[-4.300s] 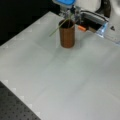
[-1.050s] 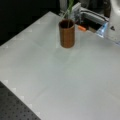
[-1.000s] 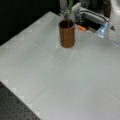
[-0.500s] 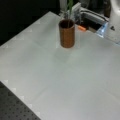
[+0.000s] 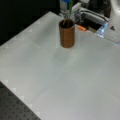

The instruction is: Flower insertion into a vase

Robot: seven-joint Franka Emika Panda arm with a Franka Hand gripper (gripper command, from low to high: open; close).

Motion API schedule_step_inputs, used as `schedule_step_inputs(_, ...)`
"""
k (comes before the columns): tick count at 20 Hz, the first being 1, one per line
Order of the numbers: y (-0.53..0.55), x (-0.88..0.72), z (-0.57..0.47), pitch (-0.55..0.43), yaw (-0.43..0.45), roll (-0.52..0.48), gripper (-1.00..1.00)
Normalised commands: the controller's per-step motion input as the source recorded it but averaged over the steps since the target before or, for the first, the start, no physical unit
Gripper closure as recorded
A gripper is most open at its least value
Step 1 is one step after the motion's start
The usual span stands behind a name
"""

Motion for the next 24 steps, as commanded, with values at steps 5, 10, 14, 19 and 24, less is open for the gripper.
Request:
schedule_step_inputs(5, -0.16, 0.25, -0.10, 0.442, -0.037, -0.194, 1.00)
schedule_step_inputs(10, -0.16, 0.29, -0.13, 0.234, -0.073, -0.161, 1.00)
schedule_step_inputs(14, -0.14, 0.45, -0.37, 0.085, -0.053, -0.109, 1.00)
schedule_step_inputs(19, -0.11, 0.45, -0.37, 0.075, -0.059, -0.078, 1.00)
schedule_step_inputs(24, -0.05, 0.43, -0.22, 0.076, -0.078, -0.061, 1.00)
